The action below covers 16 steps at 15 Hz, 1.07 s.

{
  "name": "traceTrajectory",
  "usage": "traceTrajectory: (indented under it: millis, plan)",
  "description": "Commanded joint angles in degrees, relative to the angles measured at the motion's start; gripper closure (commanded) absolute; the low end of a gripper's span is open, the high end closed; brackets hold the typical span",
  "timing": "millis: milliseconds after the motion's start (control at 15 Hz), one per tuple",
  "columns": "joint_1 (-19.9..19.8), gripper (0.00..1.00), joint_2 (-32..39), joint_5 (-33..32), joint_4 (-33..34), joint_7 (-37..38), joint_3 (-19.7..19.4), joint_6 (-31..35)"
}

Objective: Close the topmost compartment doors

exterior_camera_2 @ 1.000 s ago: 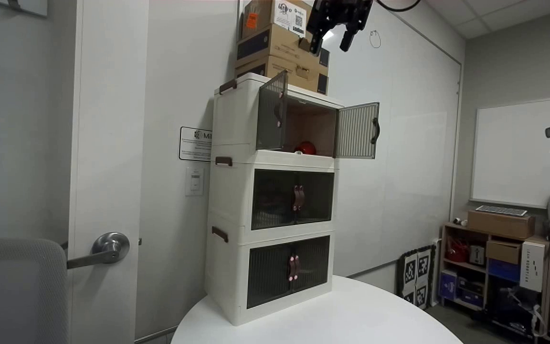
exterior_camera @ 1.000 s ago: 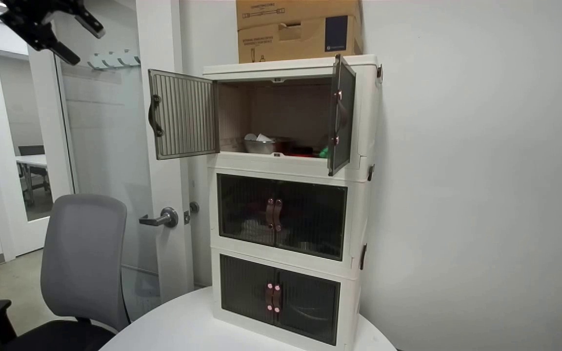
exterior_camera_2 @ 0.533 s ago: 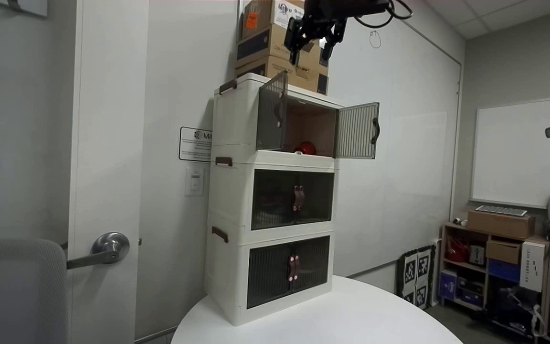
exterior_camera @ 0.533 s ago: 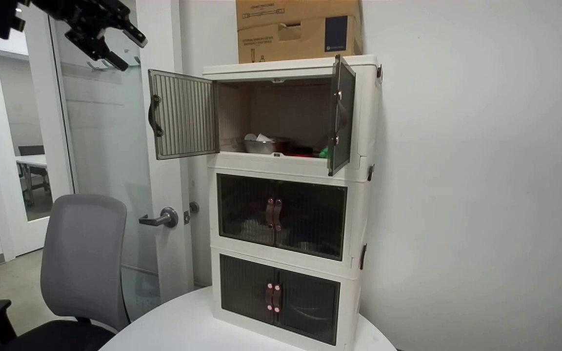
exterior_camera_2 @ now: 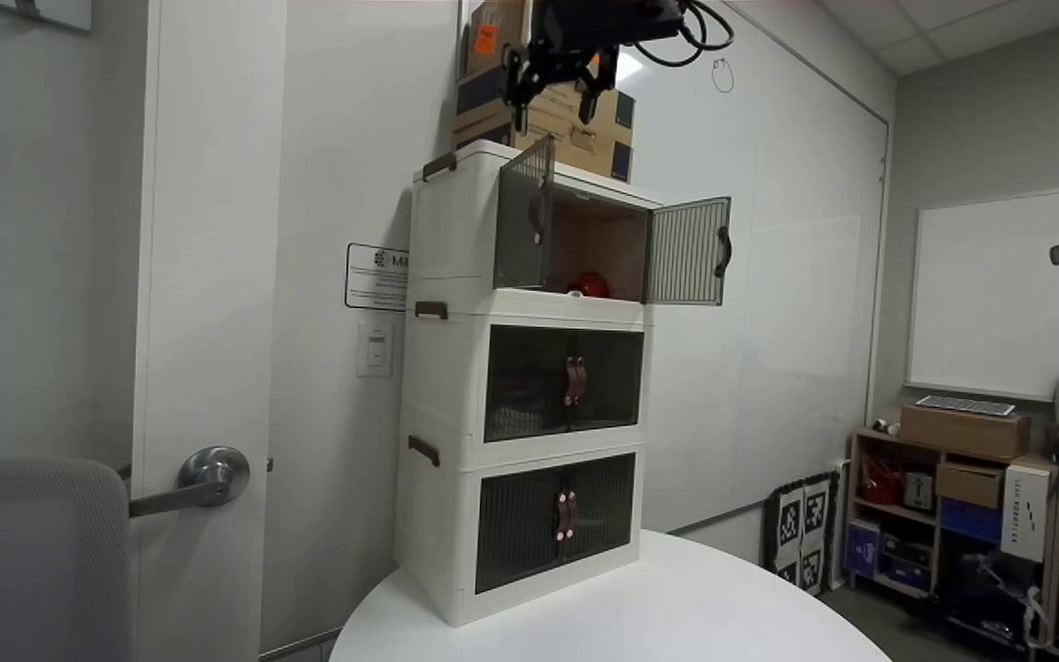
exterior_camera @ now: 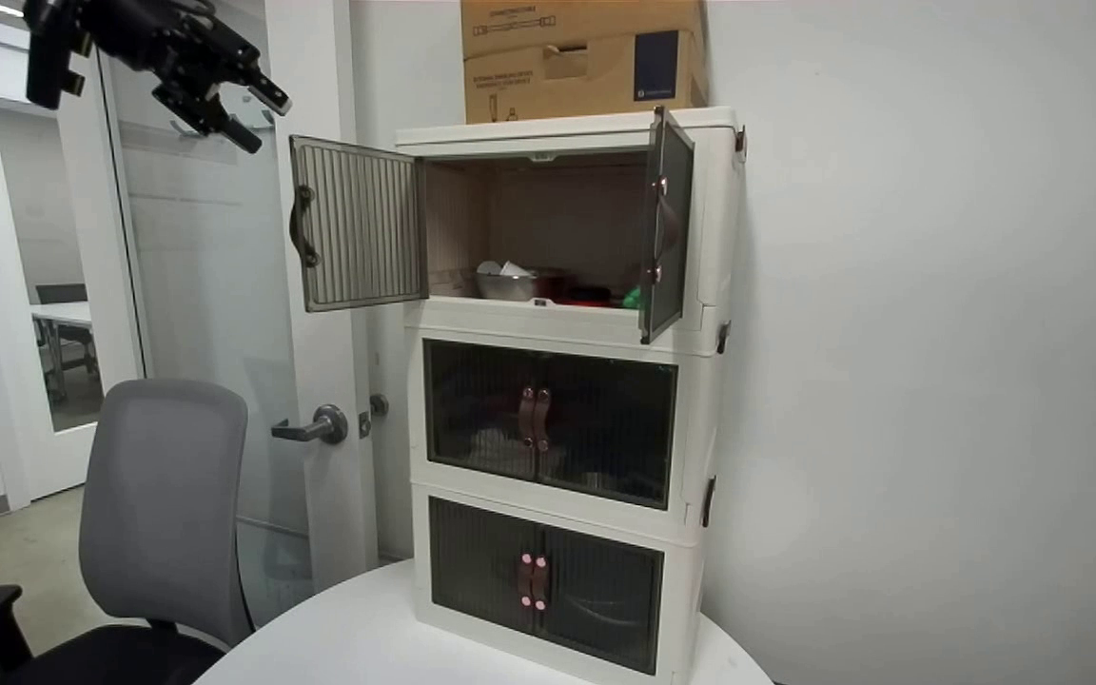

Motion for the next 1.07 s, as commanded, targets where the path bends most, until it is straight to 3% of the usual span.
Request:
traceTrajectory:
  millis: [0, 867, 1000]
  plan:
    - [4.6, 0.00, 4.2, -4.3, 6.1, 2.9, -2.8, -4.2]
    - [9.1, 0.00, 9.4, -5.3, 12.5, 2.9, -7.7, -10.7]
    - [7.3, 0.00, 10.7, -5.2, 12.7, 2.5, -9.4, -9.1]
